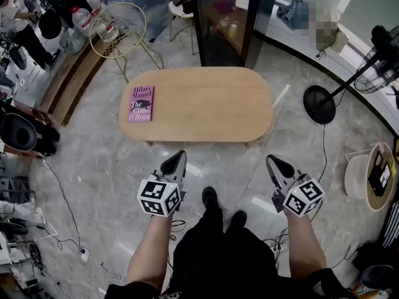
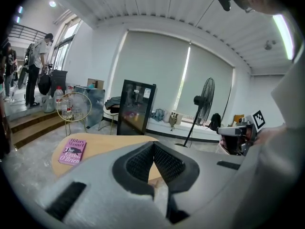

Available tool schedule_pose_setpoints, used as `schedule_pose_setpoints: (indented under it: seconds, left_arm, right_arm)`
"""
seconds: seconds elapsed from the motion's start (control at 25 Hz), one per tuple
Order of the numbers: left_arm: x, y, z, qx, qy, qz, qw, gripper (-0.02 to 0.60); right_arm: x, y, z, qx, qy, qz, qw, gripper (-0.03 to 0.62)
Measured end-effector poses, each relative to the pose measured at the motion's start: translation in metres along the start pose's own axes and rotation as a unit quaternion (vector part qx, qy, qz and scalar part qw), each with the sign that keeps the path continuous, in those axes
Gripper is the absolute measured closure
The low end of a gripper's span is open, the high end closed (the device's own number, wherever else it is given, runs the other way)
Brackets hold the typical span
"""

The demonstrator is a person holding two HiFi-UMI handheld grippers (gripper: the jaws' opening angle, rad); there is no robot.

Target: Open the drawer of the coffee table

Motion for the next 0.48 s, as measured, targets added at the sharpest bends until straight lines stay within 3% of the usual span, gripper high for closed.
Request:
schedule_pose_setpoints:
  seconds: [0.48]
  left_arm:
    - [0.046, 0.01, 0.089, -0.002, -0.025, 0.004, 0.9997, 0.572]
  right_arm:
    - [-0.005, 0.049, 0.065, -0.009, -0.02, 0.014, 1.0, 0.588]
Point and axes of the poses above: the fingertips, and each gripper's own axes: x forward along the fingers, y to its right, z out of its underside, the point moved 6 cm from there along -x, backward along the fingers, and after that the axes turned 12 degrees about -z, right-handed, at the moved point
